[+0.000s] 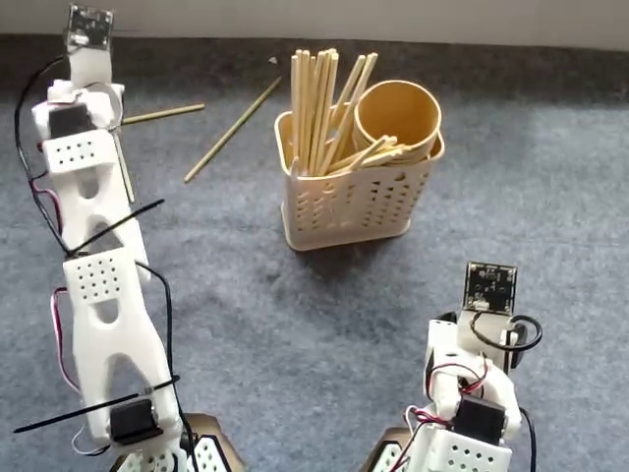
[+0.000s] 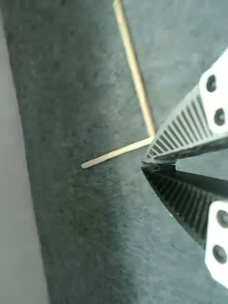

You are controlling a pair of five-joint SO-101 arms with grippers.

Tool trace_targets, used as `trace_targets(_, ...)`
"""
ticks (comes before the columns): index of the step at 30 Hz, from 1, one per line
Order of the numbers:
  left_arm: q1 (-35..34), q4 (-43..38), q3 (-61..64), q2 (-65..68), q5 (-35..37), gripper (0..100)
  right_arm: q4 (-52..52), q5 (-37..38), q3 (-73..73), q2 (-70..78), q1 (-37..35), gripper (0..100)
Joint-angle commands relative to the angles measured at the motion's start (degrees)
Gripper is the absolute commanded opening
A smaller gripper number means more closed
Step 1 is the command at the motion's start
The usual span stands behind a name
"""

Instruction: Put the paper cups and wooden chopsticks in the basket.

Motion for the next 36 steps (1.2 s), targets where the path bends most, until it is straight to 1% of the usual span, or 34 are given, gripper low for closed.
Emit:
trace_targets(1, 0.4, -36.0, 4.1, 7.4, -0.4, 2, -0.9, 0.7, 7.2, -0.5, -0.3, 34.7)
trace_targets(3, 1.4, -44.7, 5.4, 12.1, -0.4, 2, -0.8, 0.7, 7.2, -0.5, -0.3, 34.7)
trace_targets(4, 2.2, -46.6, 5.6, 14.1, -0.4, 2, -0.8, 0.7, 7.2, -0.5, -0.3, 34.7)
trace_targets(6, 3.1, -46.4, 5.5, 17.0, -0.5, 2, -0.8, 0.7, 7.2, -0.5, -0.3, 34.7)
trace_targets(8, 3.2, -44.5, 5.5, 18.2, -0.5, 2, -0.8, 0.7, 7.2, -0.5, -0.3, 34.7)
trace_targets(10, 2.9, -39.7, 5.5, 18.3, -0.5, 2, -0.8, 0.7, 7.2, -0.5, -0.3, 34.7)
trace_targets(12, 2.0, -31.6, 5.1, 18.2, -0.5, 2, -0.8, 0.7, 7.2, -0.5, -0.3, 34.7)
trace_targets(14, 1.0, -20.7, 1.5, 17.4, -0.5, 2, -0.8, 0.7, 7.2, -0.5, -0.4, 34.7)
trace_targets(18, 0.3, 11.3, -10.8, 14.2, -0.4, 2, -1.0, 0.7, 7.2, -0.5, -0.6, 34.7)
trace_targets(20, 1.7, 26.4, -11.8, 10.2, -0.5, 2, -1.0, 0.7, 7.2, -0.5, -2.1, 34.7)
trace_targets(23, 5.2, 44.1, -11.1, -0.3, -0.5, 2, -1.0, 0.7, 7.2, -0.5, -2.7, 34.7)
trace_targets(24, 6.5, 48.5, -10.7, -3.2, -0.4, 2, -1.0, 0.7, 7.2, -0.5, -2.6, 34.7)
trace_targets(25, 7.2, 48.3, -10.6, -6.1, -0.4, 2, -1.0, 0.7, 7.2, -0.5, -2.6, 34.7)
trace_targets(29, 6.4, 46.0, -11.1, -15.0, -0.5, 3, -0.9, 0.7, 7.2, -0.5, -2.5, 34.7)
trace_targets(31, 4.1, 43.3, -11.0, -18.1, -0.7, 3, -0.9, 0.7, 7.2, -0.5, -2.5, 34.7)
trace_targets(33, 1.0, 38.9, -10.6, -18.4, -0.7, 3, -0.8, 0.7, 7.2, -0.5, -2.5, 34.7)
trace_targets(34, -0.7, 37.5, -10.2, -17.9, -0.6, 5, -0.8, 0.7, 7.2, -0.5, -2.5, 34.7)
trace_targets(36, -3.6, 34.8, -8.2, -16.0, -0.5, 14, -0.8, 0.7, 7.2, -0.5, -2.5, 34.7)
